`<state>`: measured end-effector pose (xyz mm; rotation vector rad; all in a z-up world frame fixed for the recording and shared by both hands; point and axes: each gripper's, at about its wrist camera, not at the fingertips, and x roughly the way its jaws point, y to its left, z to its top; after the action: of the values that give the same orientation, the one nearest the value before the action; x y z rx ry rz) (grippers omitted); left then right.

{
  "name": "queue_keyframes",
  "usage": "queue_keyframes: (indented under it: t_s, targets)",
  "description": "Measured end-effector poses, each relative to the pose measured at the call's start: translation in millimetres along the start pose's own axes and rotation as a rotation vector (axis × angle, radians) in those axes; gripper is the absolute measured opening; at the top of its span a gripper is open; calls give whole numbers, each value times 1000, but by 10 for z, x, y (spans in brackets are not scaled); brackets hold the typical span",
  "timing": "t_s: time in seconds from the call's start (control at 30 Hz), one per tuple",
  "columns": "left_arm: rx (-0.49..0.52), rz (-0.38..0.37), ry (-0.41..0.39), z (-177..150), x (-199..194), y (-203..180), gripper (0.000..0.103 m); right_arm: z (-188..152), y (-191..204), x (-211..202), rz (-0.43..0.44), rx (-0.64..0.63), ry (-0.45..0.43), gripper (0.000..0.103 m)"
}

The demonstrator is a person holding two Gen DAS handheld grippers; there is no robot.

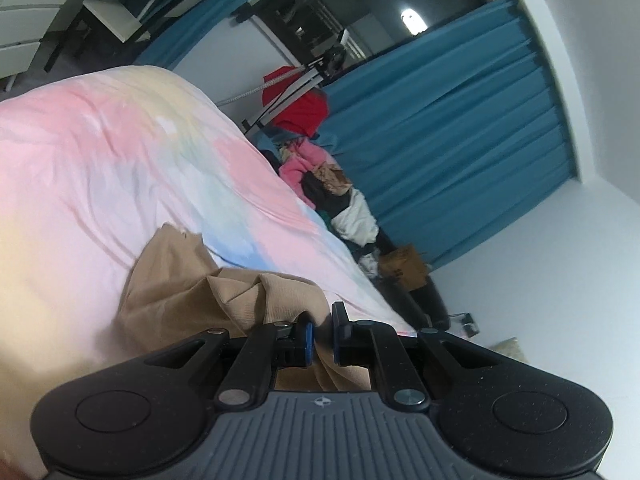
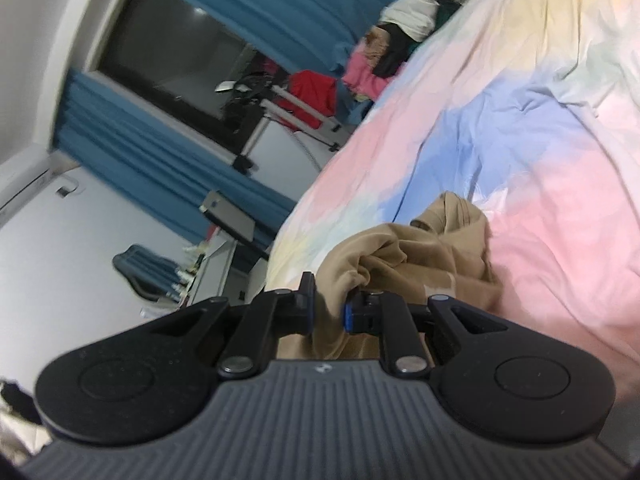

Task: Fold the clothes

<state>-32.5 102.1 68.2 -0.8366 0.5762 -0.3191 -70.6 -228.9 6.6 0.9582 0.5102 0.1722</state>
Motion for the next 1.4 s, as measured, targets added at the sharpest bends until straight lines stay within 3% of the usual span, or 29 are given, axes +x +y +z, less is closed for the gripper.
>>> queue_keyframes:
  t_s: [0.27, 0.5, 0.73, 0.8, 0.83, 0.87, 0.9, 0.93, 0.97, 1.0, 1.07, 1.2, 1.27, 1.4]
  targets:
    - [79, 109, 39, 381, 1083, 215, 10, 273, -198, 1041, -128, 29, 53, 18]
    - [117, 181, 101, 376, 1779, 739, 11, 266, -687, 1731, -176, 47, 137, 19]
    - [211, 239, 109, 350, 2066, 855, 12, 216, -748, 2007, -189, -29, 156, 20]
    - [245, 242, 107, 323, 2022, 797, 14, 199, -701, 1987, -180, -73, 158, 27]
    - [262, 243, 107, 310, 2000, 768, 18, 186, -666, 1956, -165, -101, 154, 36]
    - [281, 243, 106, 294, 1975, 736, 28, 174, -631, 1926, -150, -130, 151, 43]
    - [307, 237, 106, 268, 1940, 687, 38, 156, -583, 1881, -128, -161, 145, 58]
    - [337, 230, 103, 236, 1895, 619, 61, 140, -532, 1824, -118, -195, 131, 70]
    - [361, 226, 92, 205, 1841, 567, 75, 125, -480, 1768, -108, -229, 117, 74]
    - [384, 225, 76, 172, 1790, 522, 79, 109, -428, 1711, -98, -262, 102, 77]
    - [430, 223, 48, 106, 1689, 435, 82, 81, -340, 1599, -94, -331, 71, 77]
    - [496, 257, 84, -14, 1632, 409, 82, 1, -240, 1473, -141, -487, 29, 77]
    - [524, 285, 109, -63, 1663, 430, 82, -27, -221, 1511, -137, -536, 55, 67]
    - [589, 326, 148, -119, 1850, 503, 82, -25, -295, 1846, -176, -553, 157, 31]
